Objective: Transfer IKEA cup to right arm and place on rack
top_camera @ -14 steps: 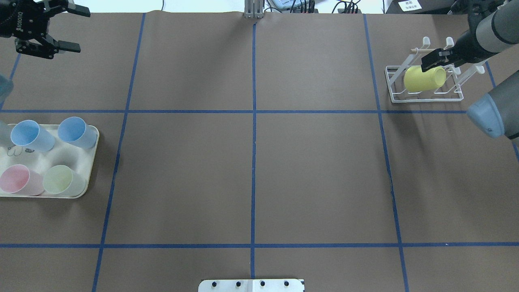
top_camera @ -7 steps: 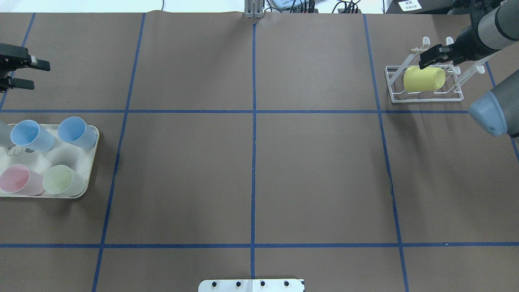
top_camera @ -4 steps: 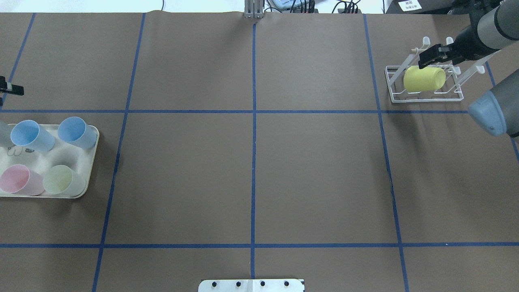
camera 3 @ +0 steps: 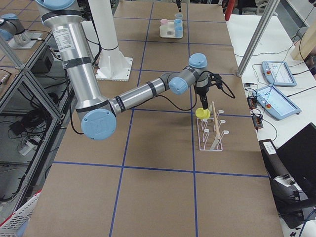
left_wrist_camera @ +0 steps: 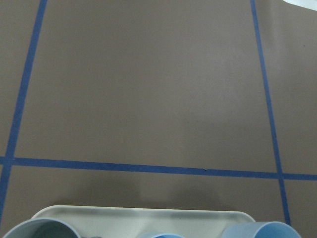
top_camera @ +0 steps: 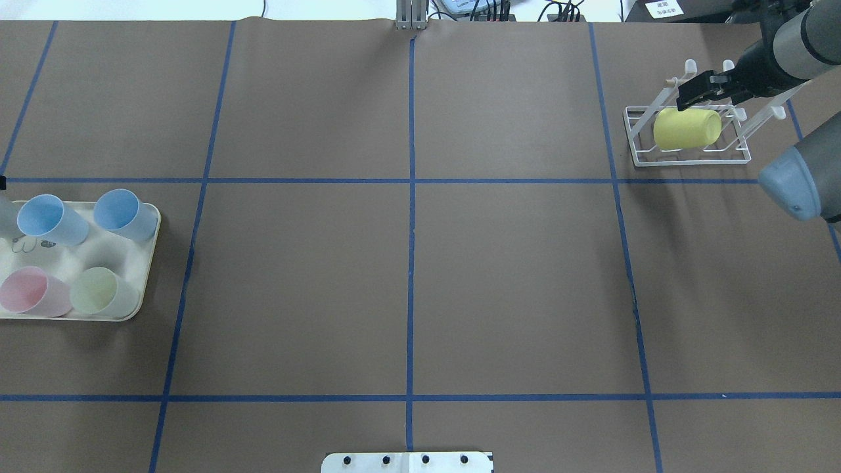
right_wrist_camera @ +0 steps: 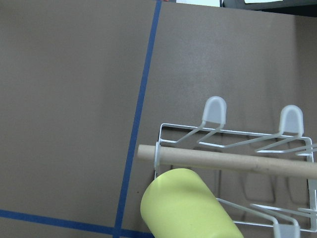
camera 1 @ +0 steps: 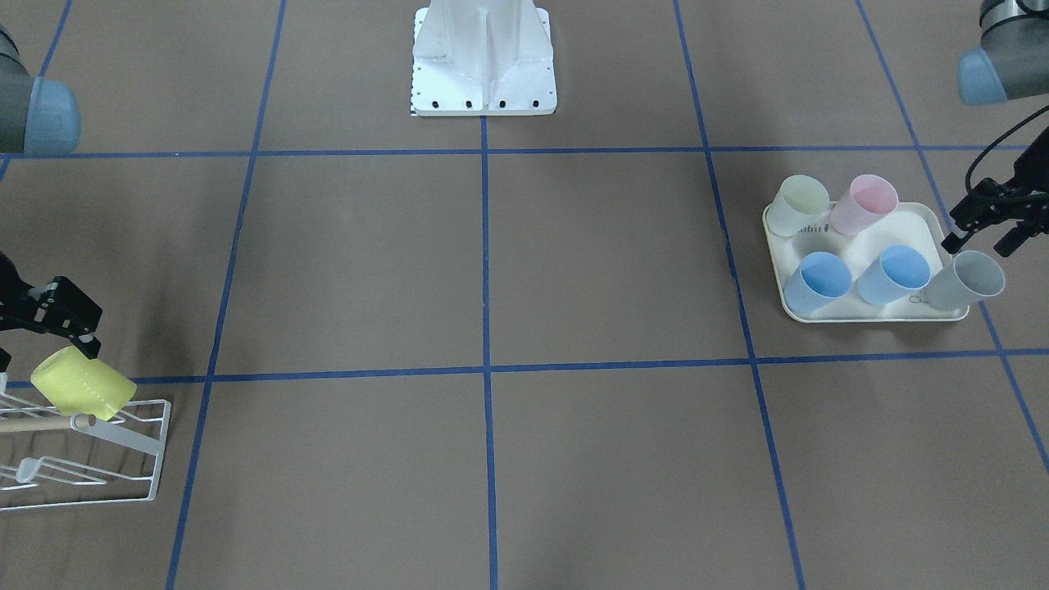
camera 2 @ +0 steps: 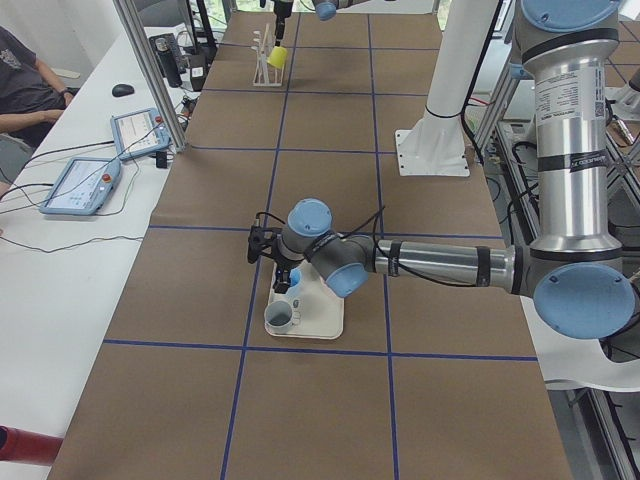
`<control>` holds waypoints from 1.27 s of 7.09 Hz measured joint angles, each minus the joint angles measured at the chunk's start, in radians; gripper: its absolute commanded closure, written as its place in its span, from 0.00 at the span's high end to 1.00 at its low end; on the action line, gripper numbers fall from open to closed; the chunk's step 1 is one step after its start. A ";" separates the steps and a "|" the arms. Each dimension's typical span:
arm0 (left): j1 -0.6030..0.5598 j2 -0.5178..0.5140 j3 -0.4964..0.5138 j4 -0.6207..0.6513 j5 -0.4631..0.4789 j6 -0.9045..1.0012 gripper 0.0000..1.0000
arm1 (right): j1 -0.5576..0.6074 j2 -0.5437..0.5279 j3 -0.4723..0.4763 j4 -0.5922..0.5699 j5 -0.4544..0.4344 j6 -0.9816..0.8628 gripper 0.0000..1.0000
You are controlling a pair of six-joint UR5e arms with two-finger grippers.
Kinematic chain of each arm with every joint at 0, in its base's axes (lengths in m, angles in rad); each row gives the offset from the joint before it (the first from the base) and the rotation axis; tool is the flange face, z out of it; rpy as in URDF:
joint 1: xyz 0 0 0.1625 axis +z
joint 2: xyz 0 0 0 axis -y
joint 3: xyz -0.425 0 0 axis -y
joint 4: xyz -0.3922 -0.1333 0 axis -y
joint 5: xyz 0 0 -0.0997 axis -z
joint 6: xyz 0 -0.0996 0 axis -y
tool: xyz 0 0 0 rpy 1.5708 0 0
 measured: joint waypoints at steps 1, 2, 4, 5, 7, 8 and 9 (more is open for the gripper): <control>0.023 0.058 -0.055 0.057 0.023 0.027 1.00 | 0.000 0.000 -0.002 0.000 0.000 -0.001 0.99; 0.049 0.097 -0.079 0.081 0.022 0.038 1.00 | -0.001 0.000 -0.004 0.000 0.000 -0.001 0.99; 0.100 0.122 -0.084 0.092 -0.033 0.042 1.00 | -0.003 0.000 -0.007 -0.001 0.000 0.000 0.99; 0.129 0.121 -0.078 0.093 -0.058 0.040 0.97 | -0.005 0.000 -0.009 0.000 0.000 0.000 0.99; 0.178 0.107 -0.042 0.093 -0.071 0.034 0.63 | -0.007 0.000 -0.013 0.001 -0.001 0.000 0.99; 0.195 0.097 -0.016 0.093 -0.072 0.034 0.30 | -0.007 0.000 -0.013 0.001 -0.001 -0.001 0.99; 0.203 0.091 0.002 0.092 -0.072 0.033 0.00 | -0.008 0.000 -0.013 0.001 -0.001 -0.001 0.99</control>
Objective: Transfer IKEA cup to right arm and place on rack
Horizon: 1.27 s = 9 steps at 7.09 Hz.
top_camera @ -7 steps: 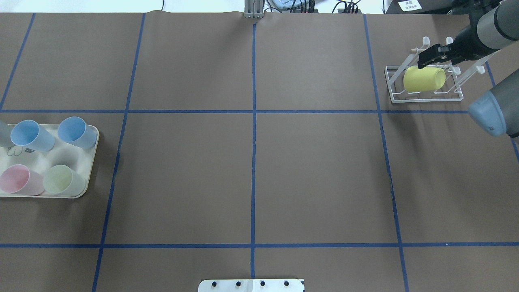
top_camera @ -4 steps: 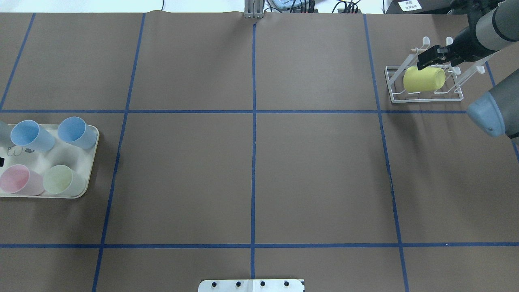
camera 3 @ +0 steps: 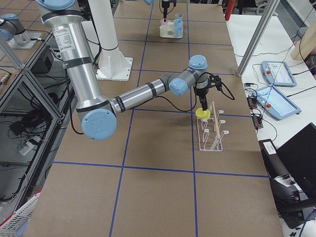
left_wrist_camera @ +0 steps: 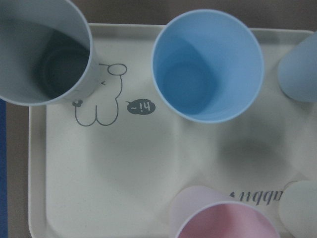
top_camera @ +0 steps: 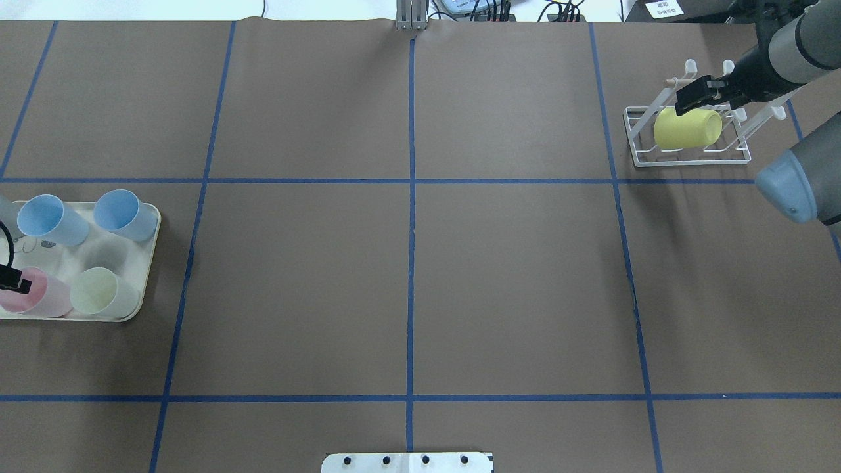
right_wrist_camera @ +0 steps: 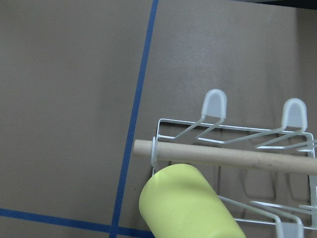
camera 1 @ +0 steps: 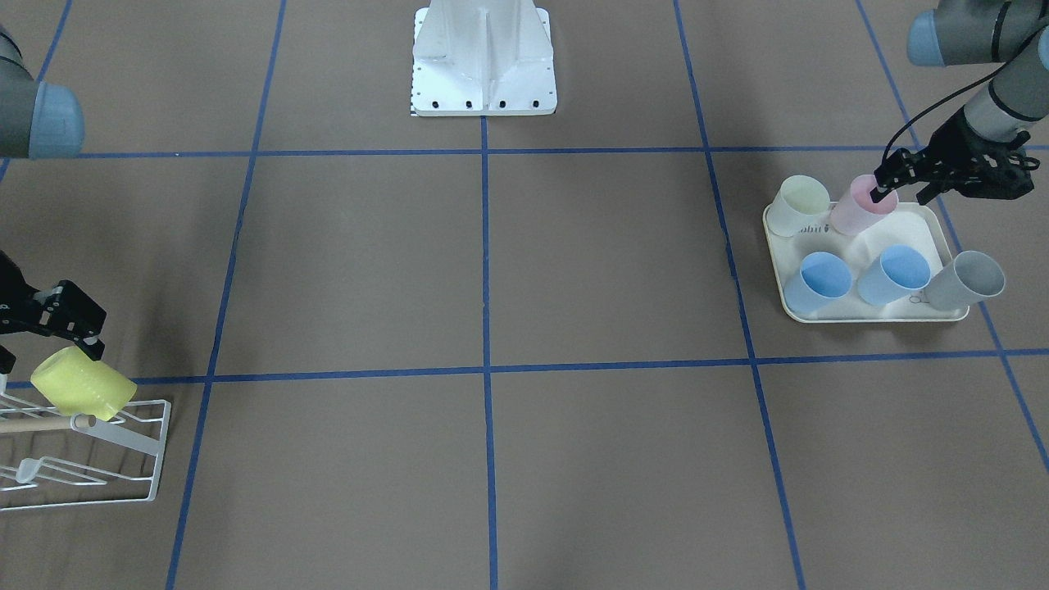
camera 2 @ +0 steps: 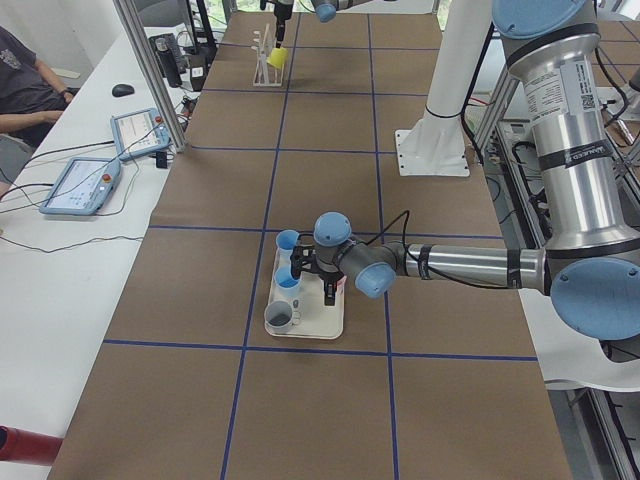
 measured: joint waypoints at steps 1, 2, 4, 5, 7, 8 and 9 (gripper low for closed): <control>0.004 -0.004 0.009 0.000 -0.001 -0.001 0.00 | 0.000 0.000 0.001 0.000 0.000 0.000 0.99; 0.004 -0.007 0.009 -0.001 -0.007 0.000 0.00 | 0.000 0.000 0.003 0.000 0.000 0.000 0.99; -0.003 -0.006 -0.003 -0.005 -0.074 0.004 0.00 | 0.000 0.000 0.009 0.001 0.000 0.001 0.99; -0.031 0.000 -0.021 -0.008 -0.115 0.008 0.00 | -0.001 0.001 0.012 0.001 -0.001 0.000 0.99; -0.138 0.039 -0.067 -0.008 -0.155 0.025 0.00 | -0.004 0.004 0.013 0.002 -0.003 0.000 0.99; -0.182 0.054 -0.094 -0.005 -0.174 0.016 0.00 | -0.009 0.006 0.014 0.002 -0.004 0.007 0.99; -0.201 0.047 -0.125 -0.005 -0.189 -0.047 0.00 | -0.020 0.011 0.015 0.007 -0.006 0.036 0.99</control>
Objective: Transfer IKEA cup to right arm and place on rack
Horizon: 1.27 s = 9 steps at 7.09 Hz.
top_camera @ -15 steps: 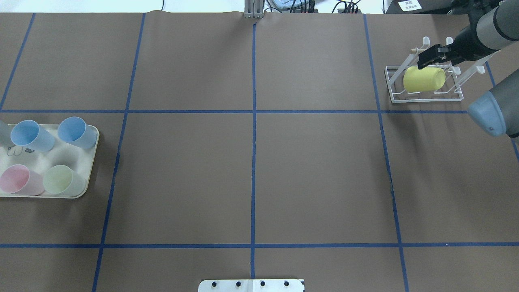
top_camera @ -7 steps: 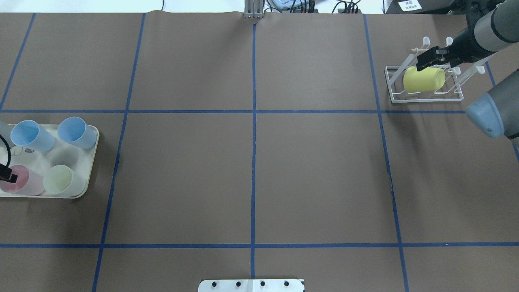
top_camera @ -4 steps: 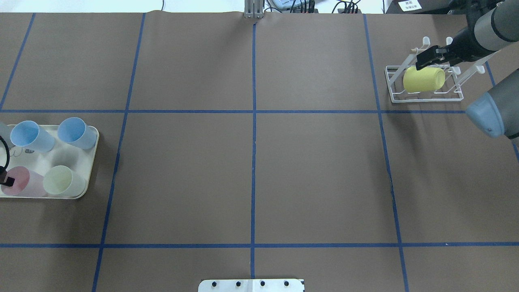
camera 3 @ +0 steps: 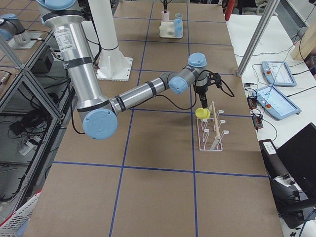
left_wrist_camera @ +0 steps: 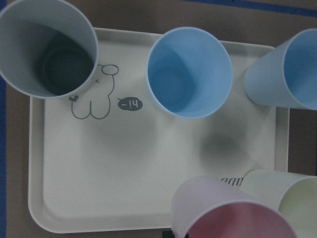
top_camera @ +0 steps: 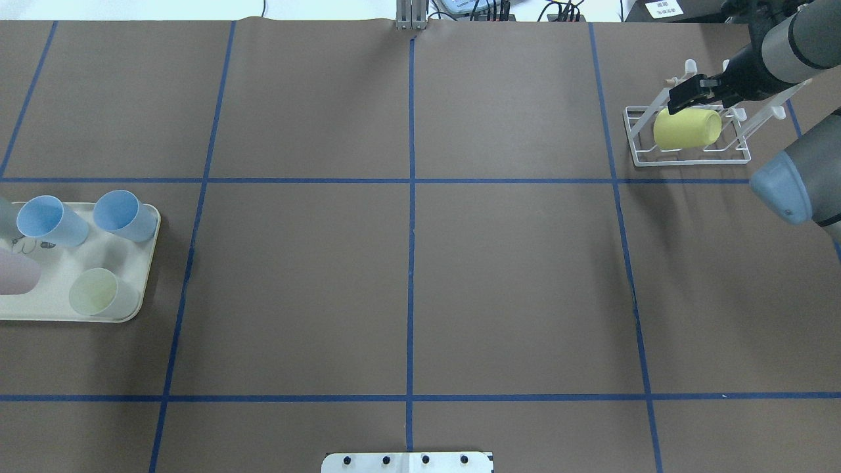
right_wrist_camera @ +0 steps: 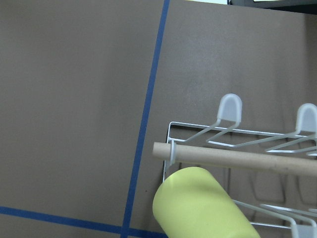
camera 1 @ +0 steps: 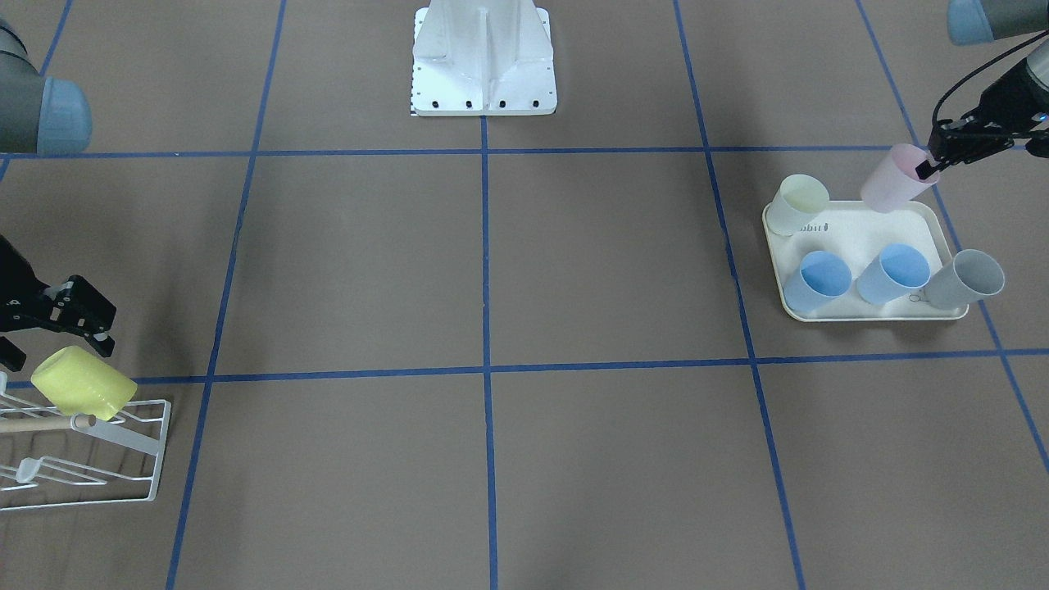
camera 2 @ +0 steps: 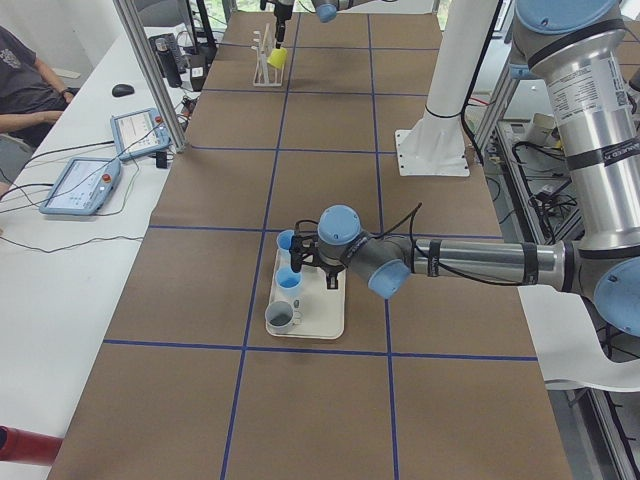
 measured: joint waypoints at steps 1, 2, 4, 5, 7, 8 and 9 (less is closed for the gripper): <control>-0.006 -0.036 -0.030 -0.004 -0.006 -0.118 0.00 | -0.017 0.007 0.001 0.034 -0.001 0.062 0.99; -0.006 -0.096 -0.047 -0.017 -0.011 -0.252 0.00 | -0.035 0.011 -0.001 0.109 -0.003 0.151 0.99; 0.028 -0.251 -0.045 -0.103 -0.013 -0.556 0.00 | -0.062 0.011 0.003 0.313 0.003 0.394 0.99; 0.080 -0.361 -0.022 -0.143 -0.009 -0.714 0.00 | -0.080 0.008 0.006 0.427 0.007 0.514 0.98; 0.233 -0.598 0.028 -0.203 0.087 -1.017 0.00 | -0.136 0.000 0.000 0.696 0.006 0.795 0.97; 0.333 -0.665 0.037 -0.271 0.204 -1.140 0.00 | -0.158 -0.001 -0.008 0.825 0.003 0.918 0.97; 0.408 -0.693 0.047 -0.384 0.315 -1.242 0.00 | -0.172 0.003 -0.012 0.913 0.000 0.998 0.97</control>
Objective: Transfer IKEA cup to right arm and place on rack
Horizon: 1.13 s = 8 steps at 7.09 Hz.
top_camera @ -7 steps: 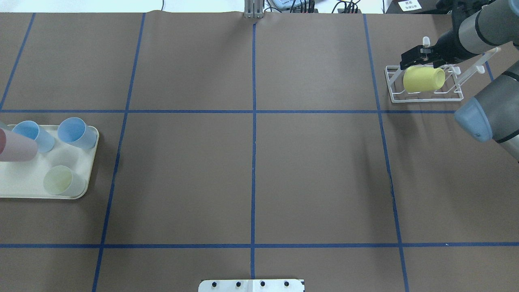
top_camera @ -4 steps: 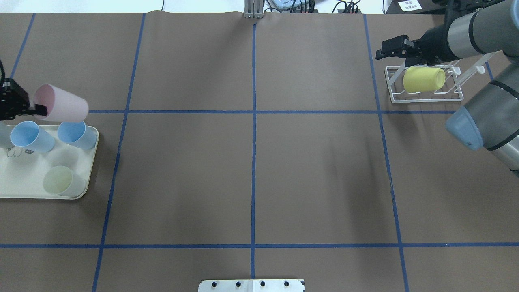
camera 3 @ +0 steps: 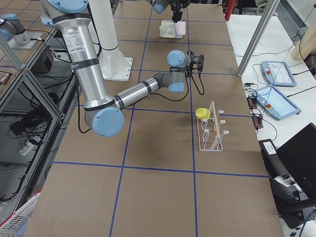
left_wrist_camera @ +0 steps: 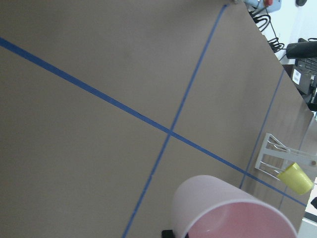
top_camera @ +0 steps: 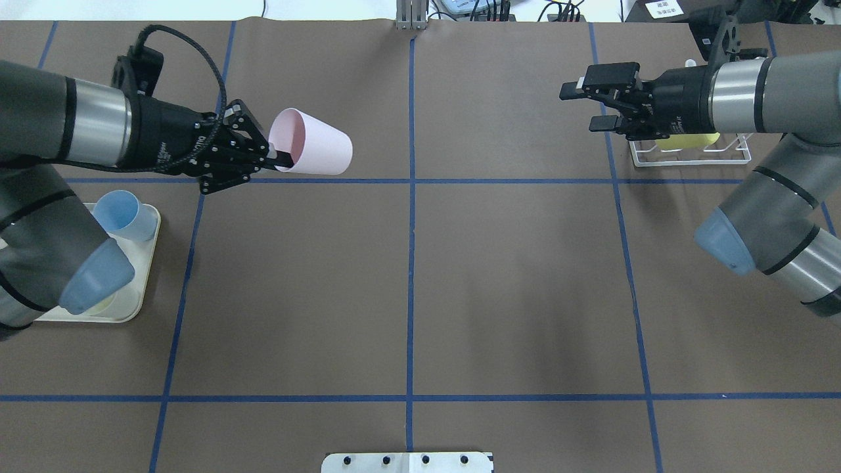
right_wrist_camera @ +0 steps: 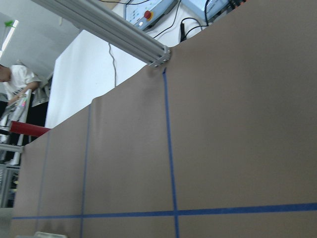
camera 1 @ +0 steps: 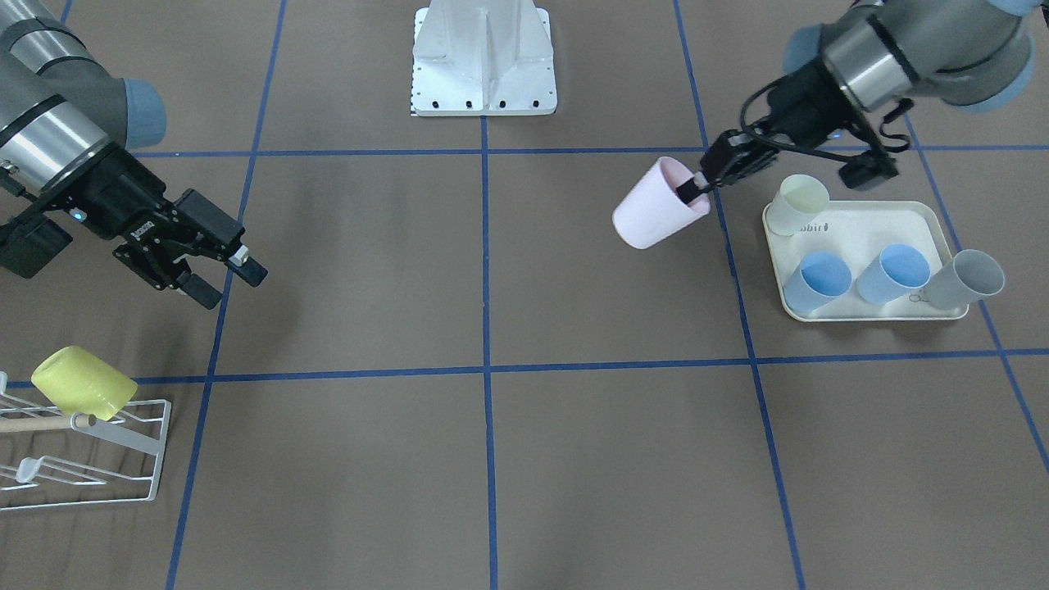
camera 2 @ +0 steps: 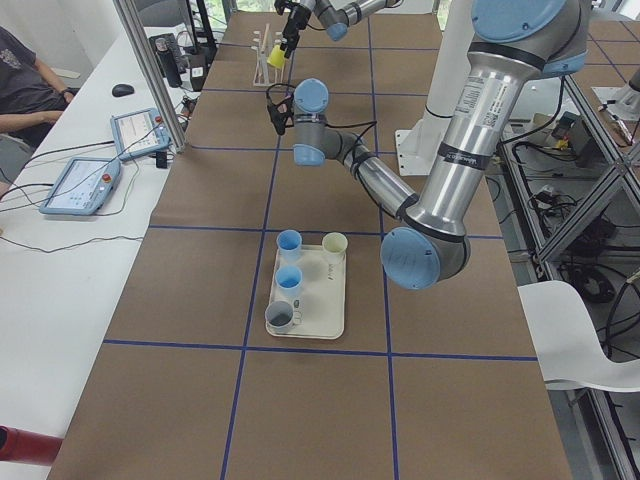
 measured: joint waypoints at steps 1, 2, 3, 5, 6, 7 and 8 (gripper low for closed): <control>0.058 -0.011 0.024 -0.151 0.098 -0.110 0.00 | -0.010 0.006 0.000 0.059 -0.002 0.047 0.97; 0.112 -0.018 0.059 -0.310 0.197 -0.212 0.00 | -0.021 0.010 0.000 0.124 -0.009 0.093 0.97; 0.159 -0.031 0.094 -0.431 0.285 -0.285 0.00 | -0.038 0.014 -0.002 0.201 -0.027 0.143 0.97; 0.214 -0.077 0.142 -0.562 0.394 -0.396 0.00 | -0.102 0.040 -0.004 0.352 -0.094 0.232 0.97; 0.222 -0.091 0.162 -0.609 0.417 -0.438 0.00 | -0.132 0.071 -0.005 0.383 -0.115 0.252 0.97; 0.225 -0.105 0.180 -0.638 0.427 -0.459 0.00 | -0.155 0.107 -0.006 0.393 -0.124 0.262 0.97; 0.228 -0.116 0.191 -0.651 0.430 -0.471 0.00 | -0.174 0.140 -0.010 0.396 -0.132 0.269 0.97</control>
